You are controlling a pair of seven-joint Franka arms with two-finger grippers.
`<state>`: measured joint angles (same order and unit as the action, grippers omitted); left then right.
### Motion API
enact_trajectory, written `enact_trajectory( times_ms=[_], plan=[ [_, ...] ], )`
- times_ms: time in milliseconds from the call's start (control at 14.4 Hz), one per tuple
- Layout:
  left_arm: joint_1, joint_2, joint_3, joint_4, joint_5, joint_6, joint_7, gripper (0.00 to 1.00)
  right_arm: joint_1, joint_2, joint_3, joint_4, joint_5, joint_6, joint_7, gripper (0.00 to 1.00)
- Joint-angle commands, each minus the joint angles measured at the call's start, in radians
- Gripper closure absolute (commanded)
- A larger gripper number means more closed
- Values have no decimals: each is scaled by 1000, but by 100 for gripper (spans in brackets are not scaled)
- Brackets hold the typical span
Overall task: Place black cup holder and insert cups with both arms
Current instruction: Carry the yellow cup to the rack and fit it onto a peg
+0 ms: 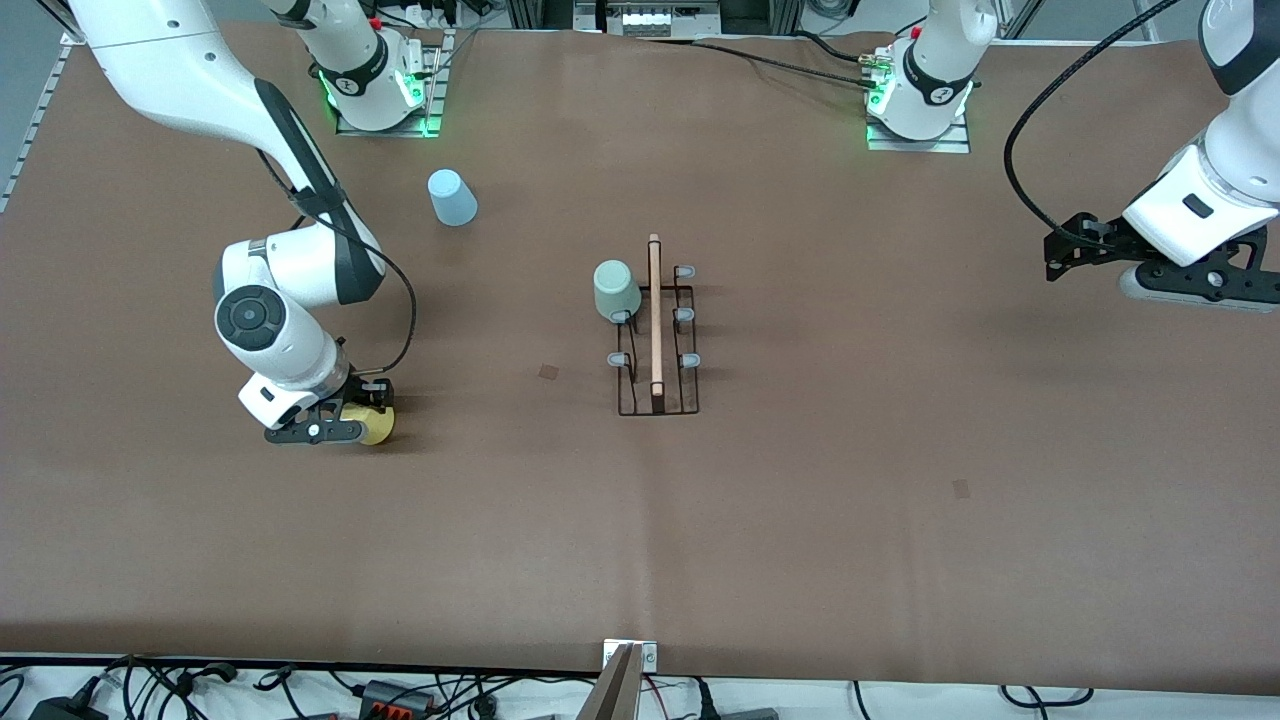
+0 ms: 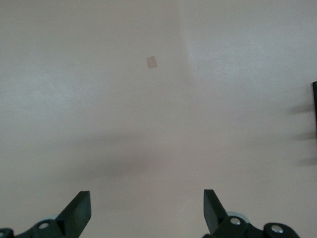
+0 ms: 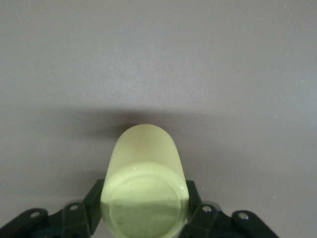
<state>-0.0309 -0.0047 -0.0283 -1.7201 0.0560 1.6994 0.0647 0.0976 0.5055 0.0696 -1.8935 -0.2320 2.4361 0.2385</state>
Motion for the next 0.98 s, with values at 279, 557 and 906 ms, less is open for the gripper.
enact_trajectory(
  times_ms=[279, 557, 906],
  plan=[
    [6, -9, 2, 11, -25, -32, 14, 0, 94, -125, 76, 236, 121, -330, 265, 87],
    [8, -9, 2, 13, -25, -32, 14, 0, 253, -79, 108, 367, 131, -342, 636, 88],
    [5, 15, 2, 53, -27, -43, 15, 0, 385, -4, 102, 462, 131, -336, 867, 88]
  ],
)
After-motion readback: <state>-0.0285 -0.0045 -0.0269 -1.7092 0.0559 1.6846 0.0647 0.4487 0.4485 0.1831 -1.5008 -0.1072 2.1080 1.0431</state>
